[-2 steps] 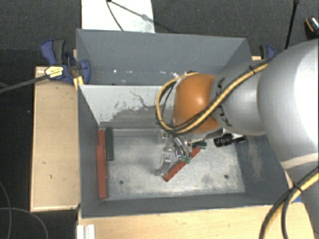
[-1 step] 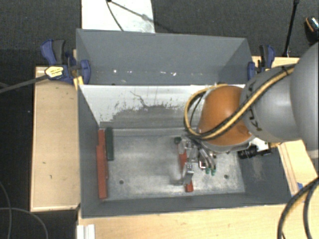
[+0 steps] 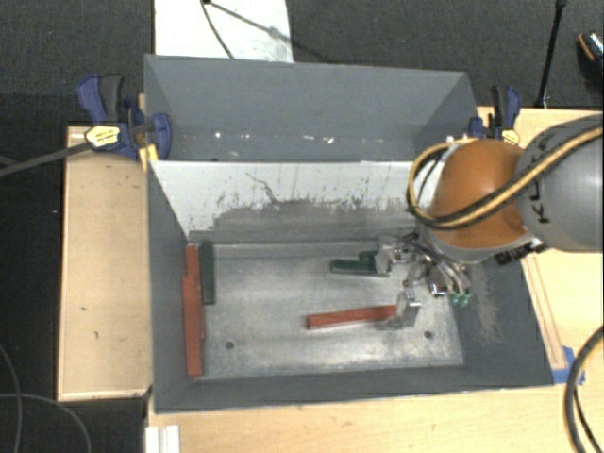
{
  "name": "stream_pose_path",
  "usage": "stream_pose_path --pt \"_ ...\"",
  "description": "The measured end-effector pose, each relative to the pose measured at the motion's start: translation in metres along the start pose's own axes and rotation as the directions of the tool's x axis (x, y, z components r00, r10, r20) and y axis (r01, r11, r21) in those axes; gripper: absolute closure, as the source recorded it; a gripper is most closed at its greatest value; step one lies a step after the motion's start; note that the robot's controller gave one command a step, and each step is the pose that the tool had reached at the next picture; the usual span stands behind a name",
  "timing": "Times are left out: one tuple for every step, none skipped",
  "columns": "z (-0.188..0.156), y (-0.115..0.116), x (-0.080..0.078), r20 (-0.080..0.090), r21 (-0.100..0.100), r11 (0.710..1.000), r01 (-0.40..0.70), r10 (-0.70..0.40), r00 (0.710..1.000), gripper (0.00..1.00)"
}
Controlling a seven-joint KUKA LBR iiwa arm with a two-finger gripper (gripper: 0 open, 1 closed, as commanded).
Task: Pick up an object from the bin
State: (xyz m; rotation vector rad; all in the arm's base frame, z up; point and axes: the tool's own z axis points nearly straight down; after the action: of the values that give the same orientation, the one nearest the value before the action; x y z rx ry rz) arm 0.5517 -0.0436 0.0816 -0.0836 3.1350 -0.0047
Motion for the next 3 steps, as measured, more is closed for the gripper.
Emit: stream_pose_path --pt "0.0 0.004 0.001 -0.002 -0.004 1.0 -0.001 0.001 1.0 1.0" --pt "0.0 0.004 0.001 -0.003 -0.004 1.0 -0.004 0.004 1.0 0.0" --pt "0.011 0.062 0.005 -0.004 -0.007 0.997 0.072 -0.072 0.997 0.0"
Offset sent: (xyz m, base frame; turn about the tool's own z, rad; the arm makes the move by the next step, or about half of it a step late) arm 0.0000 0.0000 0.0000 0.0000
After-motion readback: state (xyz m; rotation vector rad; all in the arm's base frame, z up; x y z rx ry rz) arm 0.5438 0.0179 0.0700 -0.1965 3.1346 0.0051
